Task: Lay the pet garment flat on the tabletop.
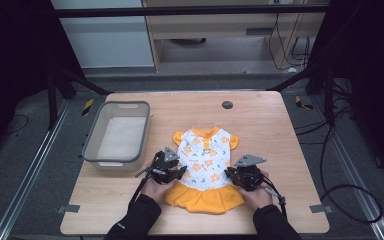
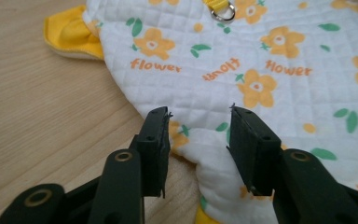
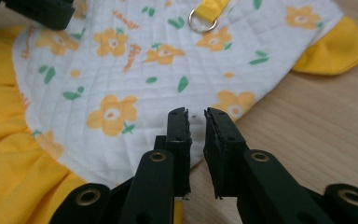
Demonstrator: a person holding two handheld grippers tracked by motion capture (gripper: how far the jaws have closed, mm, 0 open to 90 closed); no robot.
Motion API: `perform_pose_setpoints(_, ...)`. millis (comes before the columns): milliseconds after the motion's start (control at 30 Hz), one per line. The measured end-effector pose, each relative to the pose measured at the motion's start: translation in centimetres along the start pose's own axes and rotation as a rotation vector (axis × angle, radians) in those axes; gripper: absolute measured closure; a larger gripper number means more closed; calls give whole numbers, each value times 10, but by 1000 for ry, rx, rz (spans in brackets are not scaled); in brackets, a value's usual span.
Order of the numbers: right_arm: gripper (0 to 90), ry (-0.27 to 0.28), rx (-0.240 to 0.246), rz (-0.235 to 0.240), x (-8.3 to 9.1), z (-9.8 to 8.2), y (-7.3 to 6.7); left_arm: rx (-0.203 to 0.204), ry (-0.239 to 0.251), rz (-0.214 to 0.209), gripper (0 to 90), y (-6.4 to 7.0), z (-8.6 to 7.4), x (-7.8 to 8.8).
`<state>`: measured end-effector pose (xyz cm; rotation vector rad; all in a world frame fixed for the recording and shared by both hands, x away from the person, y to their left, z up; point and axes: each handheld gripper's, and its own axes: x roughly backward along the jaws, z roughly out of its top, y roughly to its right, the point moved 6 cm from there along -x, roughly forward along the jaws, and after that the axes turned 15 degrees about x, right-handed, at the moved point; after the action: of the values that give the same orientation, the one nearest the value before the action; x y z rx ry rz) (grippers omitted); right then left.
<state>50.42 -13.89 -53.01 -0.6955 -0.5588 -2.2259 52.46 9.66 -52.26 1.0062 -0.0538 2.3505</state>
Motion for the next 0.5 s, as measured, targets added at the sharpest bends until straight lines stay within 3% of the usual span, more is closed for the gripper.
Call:
perform_pose_setpoints(267, 698, 109, -71, -71, 38, 2, 21, -27, 58, -65, 501, 5, -12, 41)
perform_pose_setpoints(500, 552, 145, -115, -142, 66, -13, 38, 13, 126, -70, 432, -11, -22, 75)
